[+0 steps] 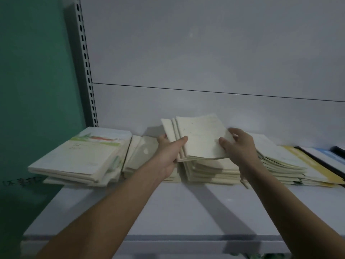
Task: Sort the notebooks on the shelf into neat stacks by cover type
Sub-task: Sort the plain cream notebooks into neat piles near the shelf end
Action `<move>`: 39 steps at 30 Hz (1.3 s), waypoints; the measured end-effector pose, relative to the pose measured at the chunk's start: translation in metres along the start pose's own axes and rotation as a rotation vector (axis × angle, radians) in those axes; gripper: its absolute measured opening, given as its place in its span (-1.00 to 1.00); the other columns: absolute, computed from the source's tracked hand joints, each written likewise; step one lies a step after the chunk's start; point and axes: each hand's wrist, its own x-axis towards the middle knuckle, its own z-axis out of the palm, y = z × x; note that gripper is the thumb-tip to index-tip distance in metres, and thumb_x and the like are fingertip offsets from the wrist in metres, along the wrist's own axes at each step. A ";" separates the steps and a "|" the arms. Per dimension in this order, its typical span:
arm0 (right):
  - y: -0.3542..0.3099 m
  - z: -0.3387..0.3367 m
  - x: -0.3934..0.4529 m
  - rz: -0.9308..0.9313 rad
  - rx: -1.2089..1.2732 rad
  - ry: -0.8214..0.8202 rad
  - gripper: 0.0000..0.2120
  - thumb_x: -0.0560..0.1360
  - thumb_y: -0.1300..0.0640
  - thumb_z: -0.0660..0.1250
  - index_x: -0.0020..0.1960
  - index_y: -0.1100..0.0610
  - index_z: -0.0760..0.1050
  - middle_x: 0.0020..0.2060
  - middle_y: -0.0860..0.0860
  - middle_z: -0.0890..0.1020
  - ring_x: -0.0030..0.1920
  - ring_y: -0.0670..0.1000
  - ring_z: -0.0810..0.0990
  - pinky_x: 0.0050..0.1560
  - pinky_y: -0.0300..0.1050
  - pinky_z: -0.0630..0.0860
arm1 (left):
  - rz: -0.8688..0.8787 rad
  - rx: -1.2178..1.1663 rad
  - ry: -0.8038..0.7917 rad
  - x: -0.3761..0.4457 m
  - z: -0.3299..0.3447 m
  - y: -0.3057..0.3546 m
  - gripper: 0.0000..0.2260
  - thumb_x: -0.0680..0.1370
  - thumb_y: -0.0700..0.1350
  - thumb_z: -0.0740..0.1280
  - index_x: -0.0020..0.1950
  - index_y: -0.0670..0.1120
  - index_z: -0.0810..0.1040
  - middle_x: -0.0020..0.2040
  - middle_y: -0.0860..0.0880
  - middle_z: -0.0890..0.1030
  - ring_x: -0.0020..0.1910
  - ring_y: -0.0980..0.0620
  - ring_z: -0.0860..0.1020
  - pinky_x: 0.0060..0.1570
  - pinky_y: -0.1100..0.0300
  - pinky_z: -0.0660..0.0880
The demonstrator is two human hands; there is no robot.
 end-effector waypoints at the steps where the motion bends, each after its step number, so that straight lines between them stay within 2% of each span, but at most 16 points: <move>1: 0.007 -0.005 0.009 -0.041 -0.108 -0.006 -0.52 0.51 0.18 0.36 0.40 0.22 0.39 0.25 0.13 0.54 0.18 0.13 0.54 0.23 0.02 0.48 | 0.009 0.082 -0.005 0.005 0.008 -0.006 -0.62 0.52 -0.13 0.41 0.27 -0.09 0.37 0.17 -0.15 0.60 0.07 -0.08 0.60 0.19 -0.04 0.52; 3: 0.023 -0.009 0.022 -0.069 -0.331 -0.110 -0.53 0.53 0.15 0.31 0.42 0.21 0.36 0.29 0.13 0.52 0.24 0.17 0.50 0.23 -0.03 0.43 | 0.031 0.307 0.026 0.011 0.023 -0.019 -0.62 0.46 -0.03 0.39 0.22 -0.10 0.44 0.23 -0.21 0.52 0.07 -0.08 0.55 0.21 0.02 0.48; 5: 0.037 -0.005 0.027 -0.042 -0.536 -0.225 -0.59 0.56 0.10 0.26 0.36 0.23 0.38 0.26 0.17 0.52 0.23 0.20 0.49 0.10 -0.07 0.41 | 0.050 0.481 0.125 0.018 0.033 -0.030 -0.53 0.42 0.09 0.32 0.26 -0.11 0.47 0.27 -0.14 0.36 0.16 -0.11 0.49 0.24 0.01 0.44; 8: 0.053 0.008 0.028 -0.075 -0.669 -0.209 -0.54 0.58 0.07 0.16 0.42 0.25 0.27 0.37 0.23 0.36 0.33 0.26 0.34 0.16 0.02 0.37 | 0.099 0.467 0.163 0.022 0.043 -0.037 -0.60 0.55 0.03 0.25 0.30 -0.16 0.43 0.34 -0.07 0.25 0.15 -0.06 0.47 0.17 0.06 0.43; 12: 0.061 0.015 0.029 -0.136 -0.627 -0.175 -0.56 0.58 0.05 0.11 0.43 0.12 0.26 0.34 0.17 0.36 0.29 0.24 0.37 0.13 0.08 0.39 | 0.269 0.411 0.268 0.009 0.041 -0.049 -0.63 0.63 -0.02 0.18 0.42 -0.07 0.36 0.28 0.09 0.25 -0.13 0.44 0.44 -0.15 0.46 0.35; 13: 0.067 0.016 0.029 -0.148 -0.616 -0.155 -0.59 0.58 0.03 0.09 0.39 0.12 0.31 0.31 0.16 0.40 0.28 0.22 0.39 0.14 0.06 0.39 | 0.317 0.419 0.272 0.006 0.041 -0.052 -0.61 0.64 -0.02 0.17 0.47 -0.04 0.33 0.28 0.11 0.28 -0.16 0.55 0.41 -0.19 0.57 0.32; 14: 0.071 0.016 0.028 -0.167 -0.593 -0.132 -0.62 0.58 0.02 0.09 0.34 0.13 0.37 0.28 0.15 0.43 0.25 0.20 0.41 0.15 0.03 0.39 | 0.353 0.447 0.255 0.004 0.040 -0.056 -0.60 0.64 -0.02 0.16 0.49 -0.03 0.32 0.32 0.11 0.33 -0.09 0.60 0.39 -0.11 0.62 0.30; 16: 0.080 0.015 0.026 -0.210 -0.516 -0.097 -0.65 0.58 0.01 0.09 0.26 0.14 0.44 0.20 0.13 0.49 0.20 0.17 0.45 0.13 -0.01 0.41 | 0.376 0.570 0.188 0.004 0.042 -0.061 -0.56 0.65 0.01 0.15 0.53 -0.02 0.26 0.49 0.10 0.28 0.29 0.45 0.30 0.24 0.49 0.17; 18: 0.083 0.014 0.026 -0.249 -0.479 -0.075 -0.70 0.57 0.02 0.11 0.14 0.15 0.50 0.10 0.12 0.53 0.09 0.18 0.49 0.01 -0.01 0.45 | 0.373 0.670 0.153 0.007 0.044 -0.064 -0.52 0.65 0.06 0.13 0.56 0.01 0.18 0.57 0.10 0.16 0.50 0.25 0.13 0.36 0.36 0.05; 21: 0.081 0.013 0.024 -0.284 -0.484 -0.070 -0.73 0.57 0.00 0.11 -0.07 0.14 0.49 -0.07 0.08 0.55 -0.11 0.15 0.49 -0.21 -0.03 0.37 | 0.381 0.674 0.126 0.006 0.045 -0.068 -0.50 0.63 0.13 0.11 0.56 0.11 0.13 0.57 0.12 0.15 0.52 0.18 0.13 0.45 0.22 0.10; 23: 0.079 0.013 0.023 -0.291 -0.519 -0.084 -0.72 0.57 -0.04 0.10 -0.08 0.11 0.49 -0.08 0.04 0.53 -0.16 0.13 0.46 -0.24 -0.04 0.31 | 0.380 0.699 0.109 0.005 0.045 -0.068 -0.49 0.61 0.16 0.12 0.56 0.17 0.12 0.55 0.15 0.19 0.49 0.19 0.20 0.45 0.20 0.18; 27: 0.075 0.013 0.022 -0.259 -0.520 -0.076 -0.71 0.58 -0.05 0.10 -0.05 0.09 0.51 -0.05 0.01 0.54 -0.19 0.11 0.43 -0.23 -0.06 0.25 | 0.431 0.697 0.114 0.004 0.046 -0.067 -0.47 0.60 0.14 0.21 0.54 0.16 0.15 0.36 0.31 0.33 0.29 0.39 0.31 0.20 0.52 0.25; 29: 0.075 0.014 0.023 -0.258 -0.542 -0.072 -0.71 0.58 -0.06 0.09 -0.05 0.09 0.50 -0.04 0.01 0.54 -0.18 0.12 0.44 -0.22 -0.06 0.26 | 0.448 0.702 0.147 0.006 0.047 -0.068 -0.50 0.59 0.13 0.22 0.52 0.14 0.21 0.28 0.31 0.38 0.21 0.40 0.35 0.11 0.58 0.27; 33: 0.079 0.015 0.024 -0.243 -0.488 -0.083 -0.68 0.57 -0.06 0.10 0.14 0.06 0.51 0.12 0.02 0.55 -0.03 0.12 0.52 -0.15 -0.09 0.30 | 0.491 0.778 0.193 0.010 0.047 -0.072 -0.51 0.59 0.15 0.21 0.50 0.09 0.27 0.36 0.07 0.48 0.19 -0.06 0.53 0.19 0.17 0.46; 35: 0.078 0.013 0.023 -0.203 -0.402 -0.076 -0.64 0.57 -0.04 0.15 0.32 0.03 0.44 0.29 0.03 0.49 0.14 0.12 0.52 -0.05 -0.10 0.31 | 0.502 0.830 0.204 0.009 0.046 -0.075 -0.48 0.59 0.16 0.21 0.52 0.07 0.25 0.44 0.03 0.41 0.32 -0.02 0.46 0.29 0.11 0.41; 39: 0.072 0.009 0.015 -0.259 -0.365 -0.005 -0.63 0.56 0.08 0.22 0.35 0.12 0.40 0.31 0.12 0.44 0.19 0.17 0.48 0.02 -0.06 0.35 | 0.595 0.919 0.262 -0.007 0.048 -0.071 -0.50 0.62 0.16 0.15 0.53 0.04 0.22 0.51 0.04 0.30 0.52 0.09 0.17 0.43 0.06 0.27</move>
